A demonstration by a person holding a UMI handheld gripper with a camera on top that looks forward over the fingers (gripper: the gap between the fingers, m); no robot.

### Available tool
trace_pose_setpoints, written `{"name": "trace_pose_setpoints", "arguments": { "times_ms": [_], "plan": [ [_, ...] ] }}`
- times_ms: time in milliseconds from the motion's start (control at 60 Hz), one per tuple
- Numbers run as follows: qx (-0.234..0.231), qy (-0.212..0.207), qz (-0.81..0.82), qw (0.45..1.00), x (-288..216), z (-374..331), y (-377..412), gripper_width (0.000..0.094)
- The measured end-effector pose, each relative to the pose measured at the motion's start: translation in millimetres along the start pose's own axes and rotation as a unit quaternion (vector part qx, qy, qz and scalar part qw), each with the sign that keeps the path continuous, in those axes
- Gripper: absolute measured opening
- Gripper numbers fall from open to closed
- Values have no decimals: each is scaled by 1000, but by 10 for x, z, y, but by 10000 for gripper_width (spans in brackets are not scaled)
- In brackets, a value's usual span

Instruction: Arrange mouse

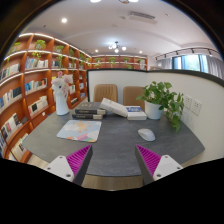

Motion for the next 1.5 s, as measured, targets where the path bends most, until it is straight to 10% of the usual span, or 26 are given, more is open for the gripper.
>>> {"name": "trace_pose_setpoints", "arguments": {
  "times_ms": [450, 1117, 1500],
  "plan": [
    [32, 111, 27, 993, 1074, 696, -930, 859],
    [17, 135, 17, 990, 747, 2792, -1900, 828],
    [28, 144, 55, 988, 650, 3153, -2037, 507]
  ]
}}
Point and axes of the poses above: the point between the fingertips, and its own axes, seen from behind it with the camera up: y to the left, x down, z forward, the way the camera looks, the point moved 3 cm from there along -z, backward, against the way the camera looks, and after that the axes turned 14 degrees about -z, right-handed, at the moved point
